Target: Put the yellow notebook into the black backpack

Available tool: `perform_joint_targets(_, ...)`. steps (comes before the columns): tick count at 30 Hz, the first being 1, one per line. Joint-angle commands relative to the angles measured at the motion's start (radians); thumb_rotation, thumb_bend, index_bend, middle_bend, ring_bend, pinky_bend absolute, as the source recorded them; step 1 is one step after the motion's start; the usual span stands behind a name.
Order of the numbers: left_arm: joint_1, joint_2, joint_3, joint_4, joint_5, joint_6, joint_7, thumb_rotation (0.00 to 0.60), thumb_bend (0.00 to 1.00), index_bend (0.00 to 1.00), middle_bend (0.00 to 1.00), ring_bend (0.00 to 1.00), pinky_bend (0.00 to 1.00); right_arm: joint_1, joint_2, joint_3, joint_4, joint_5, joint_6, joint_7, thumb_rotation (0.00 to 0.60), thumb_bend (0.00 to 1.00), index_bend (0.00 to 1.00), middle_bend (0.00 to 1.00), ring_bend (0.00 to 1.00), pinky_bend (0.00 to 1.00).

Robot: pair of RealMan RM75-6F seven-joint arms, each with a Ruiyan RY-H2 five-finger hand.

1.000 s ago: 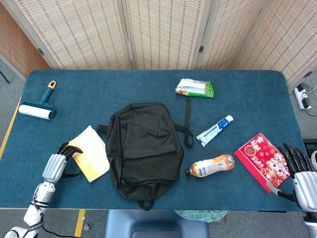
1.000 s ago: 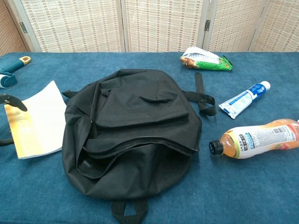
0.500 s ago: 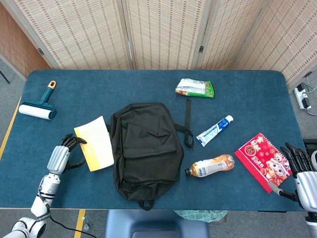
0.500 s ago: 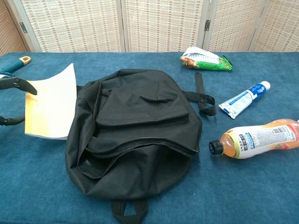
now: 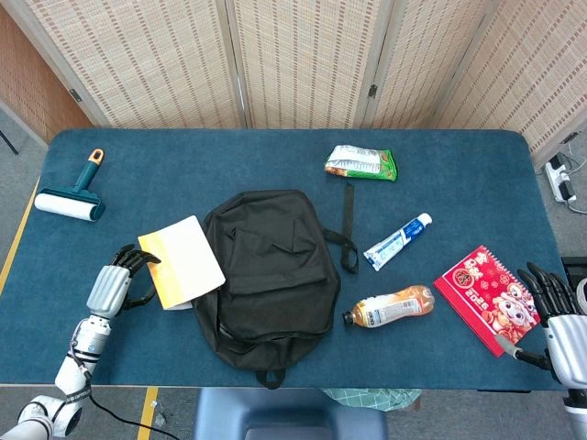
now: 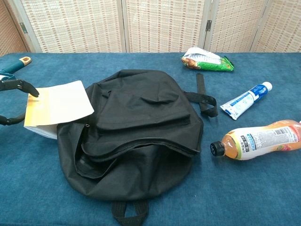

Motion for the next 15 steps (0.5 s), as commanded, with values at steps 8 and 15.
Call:
perform_joint_targets(8,-0.021,-0.037,-0.021,0.014,-0.015,0.009,-0.031,0.600,0.41,0.49,0.38,0.29,0.17,-0.003,0.002,0.001,0.001,0.007,0.001,0.002,0.600,0.09,0.00,0.05,0.06,0.04)
perform_joint_targets(15,-0.027,-0.058,-0.034,0.029,-0.029,0.012,-0.040,0.600,0.40,0.56,0.40,0.30,0.17,-0.003,0.001,0.003,0.006,0.014,-0.005,0.007,0.600,0.09,0.00,0.05,0.06,0.04)
